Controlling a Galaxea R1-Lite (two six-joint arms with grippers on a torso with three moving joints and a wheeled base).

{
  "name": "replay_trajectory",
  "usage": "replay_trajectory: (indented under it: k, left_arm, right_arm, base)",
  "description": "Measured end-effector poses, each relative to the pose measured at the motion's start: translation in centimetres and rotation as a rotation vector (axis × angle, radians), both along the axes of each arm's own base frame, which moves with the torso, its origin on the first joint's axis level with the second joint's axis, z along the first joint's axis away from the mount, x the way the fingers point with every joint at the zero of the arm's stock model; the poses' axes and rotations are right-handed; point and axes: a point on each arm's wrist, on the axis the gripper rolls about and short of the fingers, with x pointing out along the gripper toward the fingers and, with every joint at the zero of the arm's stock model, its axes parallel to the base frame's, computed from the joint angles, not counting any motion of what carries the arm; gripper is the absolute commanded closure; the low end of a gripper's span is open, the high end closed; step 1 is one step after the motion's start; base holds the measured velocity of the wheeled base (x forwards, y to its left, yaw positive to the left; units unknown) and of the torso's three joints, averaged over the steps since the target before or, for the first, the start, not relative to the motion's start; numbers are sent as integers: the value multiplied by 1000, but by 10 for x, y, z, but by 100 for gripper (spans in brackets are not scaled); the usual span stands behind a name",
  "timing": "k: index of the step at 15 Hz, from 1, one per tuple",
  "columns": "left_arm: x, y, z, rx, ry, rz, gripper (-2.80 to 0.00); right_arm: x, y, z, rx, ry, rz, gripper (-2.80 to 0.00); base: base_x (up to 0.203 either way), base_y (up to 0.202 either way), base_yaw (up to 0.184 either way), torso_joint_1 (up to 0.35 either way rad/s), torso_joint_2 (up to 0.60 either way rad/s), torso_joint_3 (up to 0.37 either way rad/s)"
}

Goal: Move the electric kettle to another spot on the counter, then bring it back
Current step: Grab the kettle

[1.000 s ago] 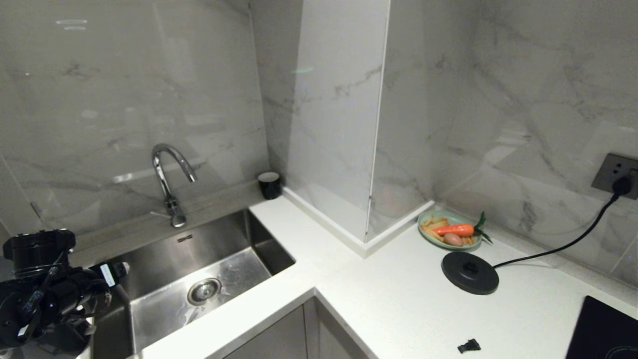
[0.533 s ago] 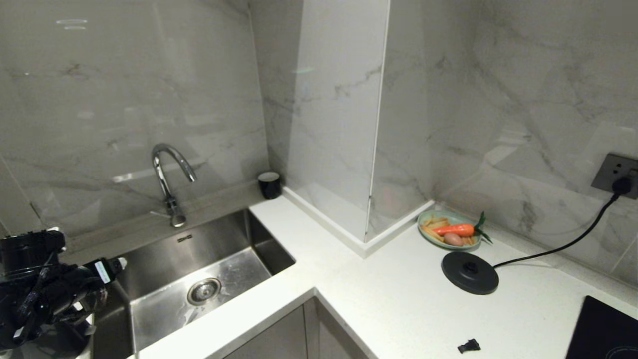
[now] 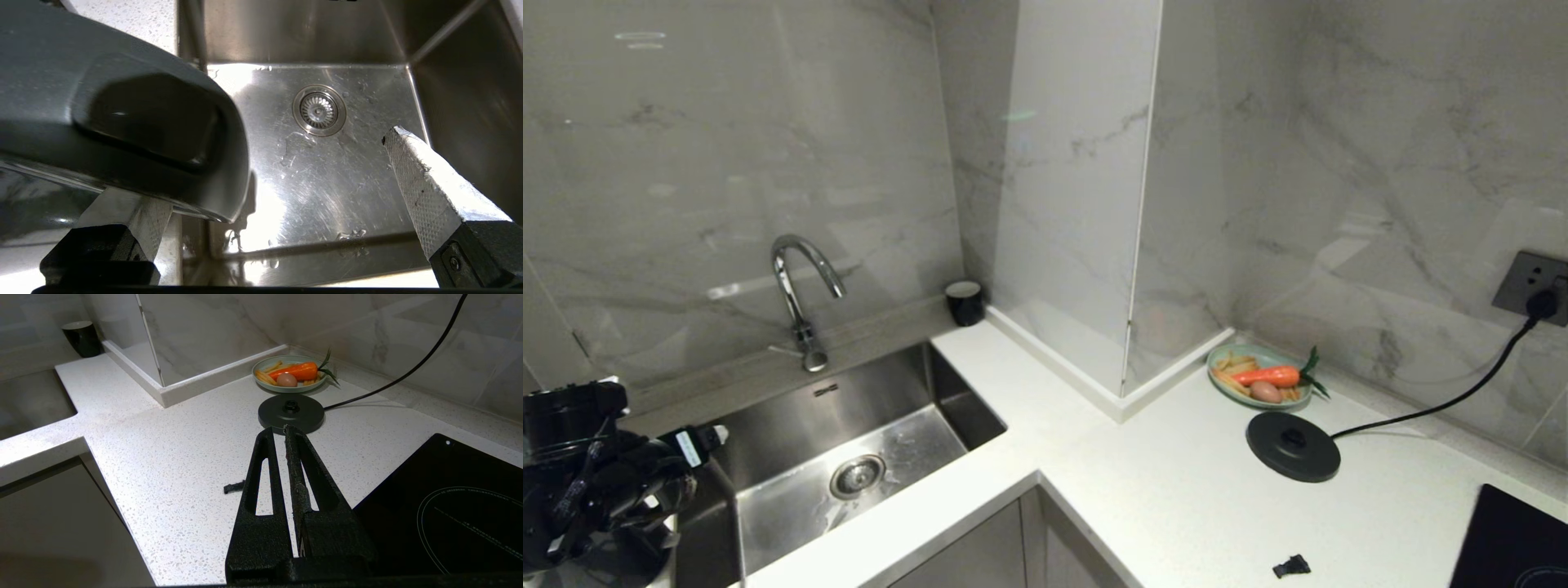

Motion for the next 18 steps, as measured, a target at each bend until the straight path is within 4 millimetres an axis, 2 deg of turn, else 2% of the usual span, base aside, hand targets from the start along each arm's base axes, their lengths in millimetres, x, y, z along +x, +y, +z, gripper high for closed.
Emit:
replay_trajectory:
  k: [9, 18]
  left_arm:
    - [10, 7, 1, 9, -22, 10, -280]
    - [11, 8, 7, 27, -62, 10, -280]
  right_arm:
    - [0, 0, 0, 0, 0, 0, 0]
    - [0, 0, 0, 0, 0, 0, 0]
  base:
    - [0, 0, 0, 0, 0, 0]
    - [0, 0, 0, 0, 0, 0]
